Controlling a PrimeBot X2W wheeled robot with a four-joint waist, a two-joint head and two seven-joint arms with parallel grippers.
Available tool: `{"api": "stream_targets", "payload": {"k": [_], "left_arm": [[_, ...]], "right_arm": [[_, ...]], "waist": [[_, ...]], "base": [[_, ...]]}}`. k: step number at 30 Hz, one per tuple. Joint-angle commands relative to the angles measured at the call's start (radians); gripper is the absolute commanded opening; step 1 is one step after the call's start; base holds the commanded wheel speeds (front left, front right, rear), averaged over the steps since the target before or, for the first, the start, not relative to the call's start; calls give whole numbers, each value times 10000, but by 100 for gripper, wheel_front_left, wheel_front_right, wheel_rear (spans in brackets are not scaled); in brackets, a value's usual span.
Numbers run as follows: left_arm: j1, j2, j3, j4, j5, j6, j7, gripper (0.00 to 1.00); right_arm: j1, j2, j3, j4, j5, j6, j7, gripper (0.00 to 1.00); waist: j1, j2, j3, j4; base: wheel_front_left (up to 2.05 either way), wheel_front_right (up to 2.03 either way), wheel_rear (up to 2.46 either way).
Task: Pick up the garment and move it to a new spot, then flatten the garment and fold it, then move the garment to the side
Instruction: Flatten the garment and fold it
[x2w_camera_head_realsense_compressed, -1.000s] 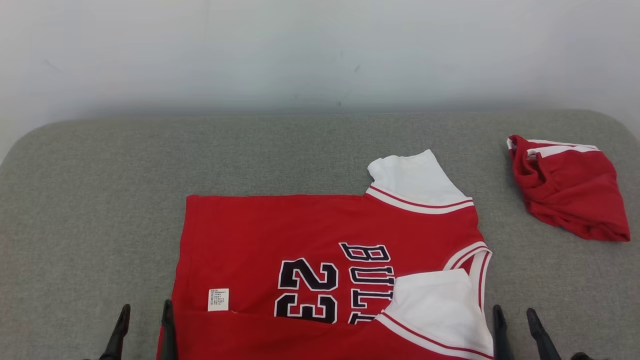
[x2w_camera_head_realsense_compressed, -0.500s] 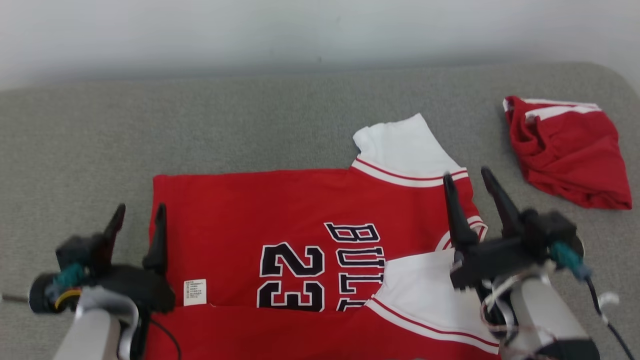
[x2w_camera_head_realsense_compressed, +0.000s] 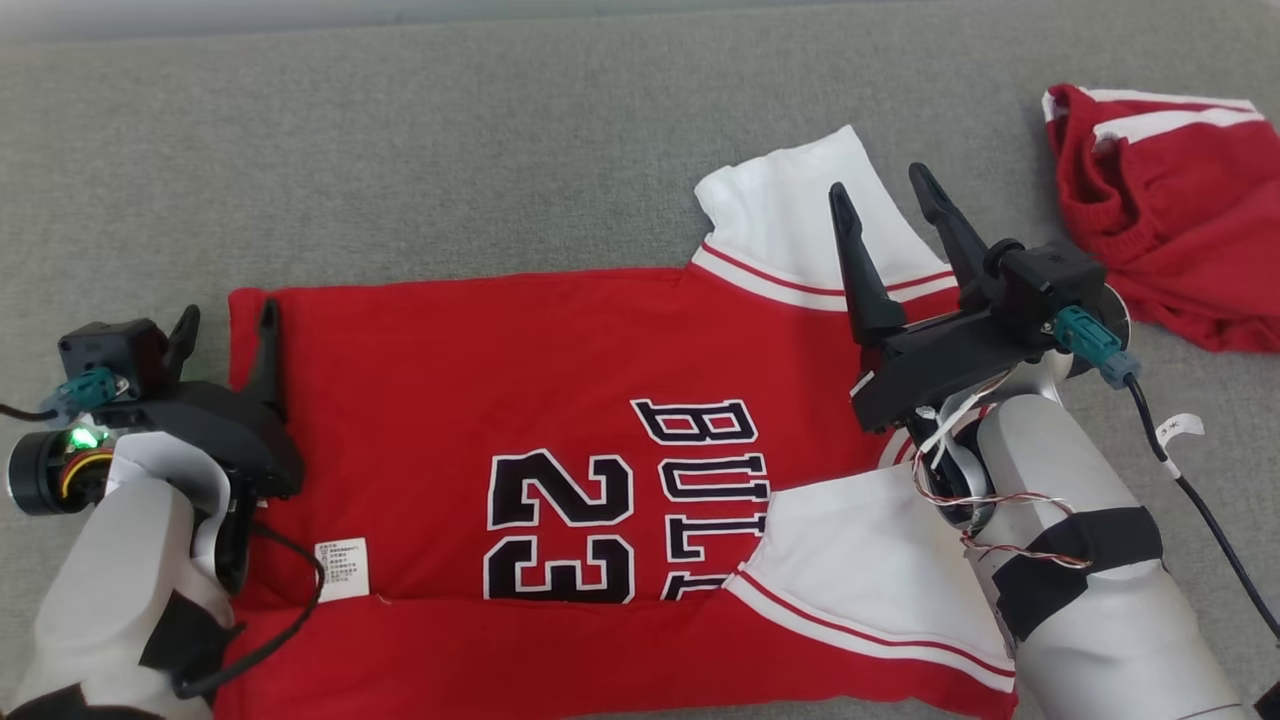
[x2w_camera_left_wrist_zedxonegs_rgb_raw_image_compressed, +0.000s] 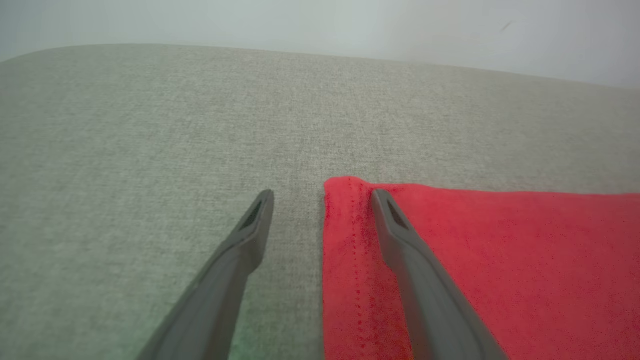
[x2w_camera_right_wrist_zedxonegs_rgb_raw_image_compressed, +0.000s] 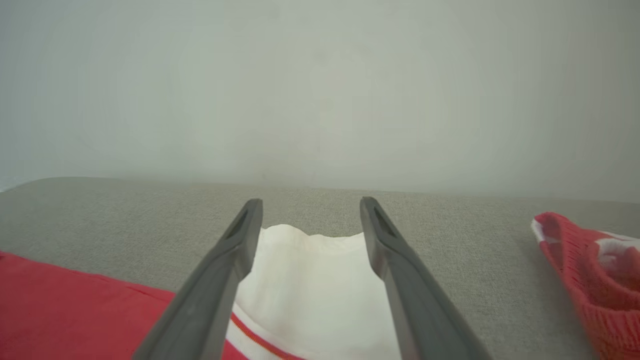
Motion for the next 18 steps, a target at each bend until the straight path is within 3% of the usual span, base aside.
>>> {"api": "stream_targets", "payload": {"k": [1,8,9,10,11,18], "left_arm": [[-208,-26,-53,251,-106,-33,-128,100],[-704,-149,-335,1224,-317,-133,-464,100],[-739,-142,-414,1372,-297,-137,-454,67],[-787,-150,-475,1487,-310,-140,-483,12],[-838,-211,-561,1553,-362,-118,-507,0],[-746,-415,-1242,1119,-716,-118,-886,0]], "right_arm": [[-99,9,18,77,66,14,-38,100],[-100,29,154,247,99,14,-40,100],[-113,34,177,273,105,14,-40,100],[-127,34,192,296,110,14,-40,100],[-140,26,210,325,111,14,-40,100],[-712,-134,144,1412,339,14,29,100]], "waist": [[-4,-2,159,-91],[-4,-2,244,-123],[-4,-2,247,-134],[-4,-2,250,-143],[-4,-2,248,-144],[-4,-2,189,236]], "base": [[0,0,0],[0,0,0],[0,0,0],[0,0,0],[0,0,0],[0,0,0]]}}
